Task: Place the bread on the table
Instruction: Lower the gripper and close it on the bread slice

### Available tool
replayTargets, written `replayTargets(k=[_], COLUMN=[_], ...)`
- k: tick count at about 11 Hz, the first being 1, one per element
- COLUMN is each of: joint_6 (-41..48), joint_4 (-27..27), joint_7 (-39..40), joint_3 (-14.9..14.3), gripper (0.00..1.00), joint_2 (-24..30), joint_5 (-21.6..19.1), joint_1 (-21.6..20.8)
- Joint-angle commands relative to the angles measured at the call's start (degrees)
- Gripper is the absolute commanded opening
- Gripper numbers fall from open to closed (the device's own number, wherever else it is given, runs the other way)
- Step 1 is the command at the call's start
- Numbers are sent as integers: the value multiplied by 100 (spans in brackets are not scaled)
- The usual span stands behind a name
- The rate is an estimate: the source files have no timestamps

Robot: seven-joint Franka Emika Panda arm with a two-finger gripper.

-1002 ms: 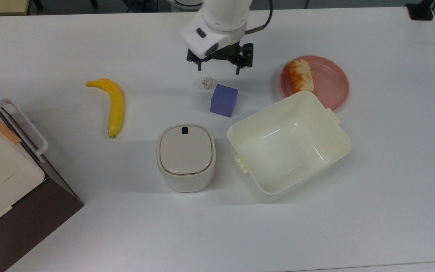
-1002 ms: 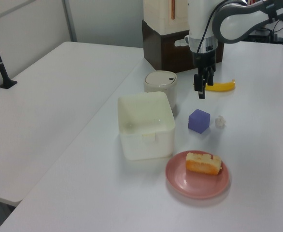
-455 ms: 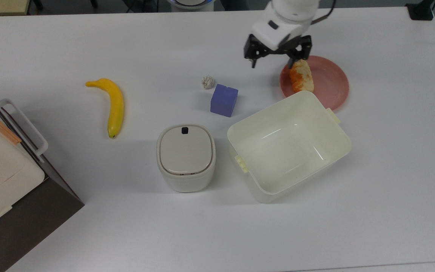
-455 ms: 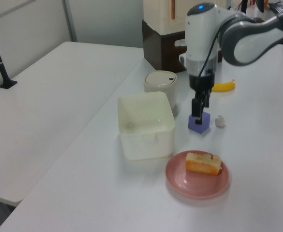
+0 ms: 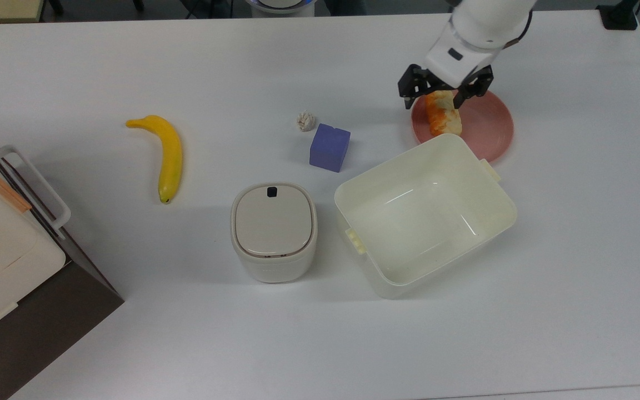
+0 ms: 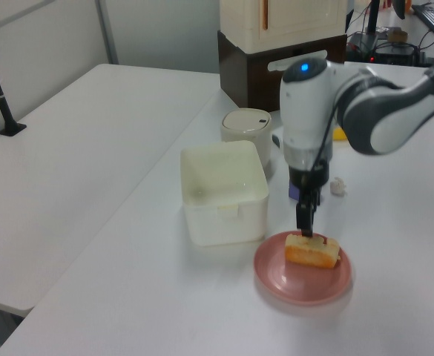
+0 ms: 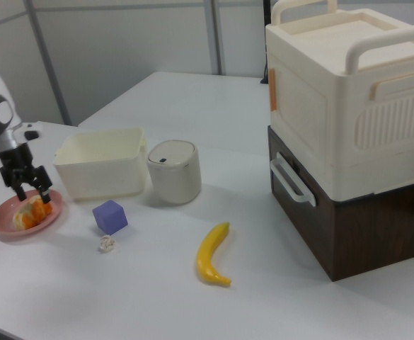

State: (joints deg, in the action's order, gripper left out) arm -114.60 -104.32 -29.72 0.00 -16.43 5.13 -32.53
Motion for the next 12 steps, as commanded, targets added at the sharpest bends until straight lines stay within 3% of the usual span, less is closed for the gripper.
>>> replayTargets(k=[1,3,4,5,7,8,9,12], joint_6=[-115,-115,-124,-115,-115,-106,-72,278], joint_4=[183,307,307,307,316,377,395,395], joint_7=[-481,-596,-614,-623,-631,-631,-631,-396], joint_3=[-35,-35,-35,-26,9,9,9,-8], gripper=[100,100,91,77,26,14,8,11], joint_2=[-368,-579,-641,-642,-642,-633,-581,-37], joint_5=[234,243,269,391,393,357,348,339], joint_1=[-359,-368,-368,-377,-377,-377,-368,-202])
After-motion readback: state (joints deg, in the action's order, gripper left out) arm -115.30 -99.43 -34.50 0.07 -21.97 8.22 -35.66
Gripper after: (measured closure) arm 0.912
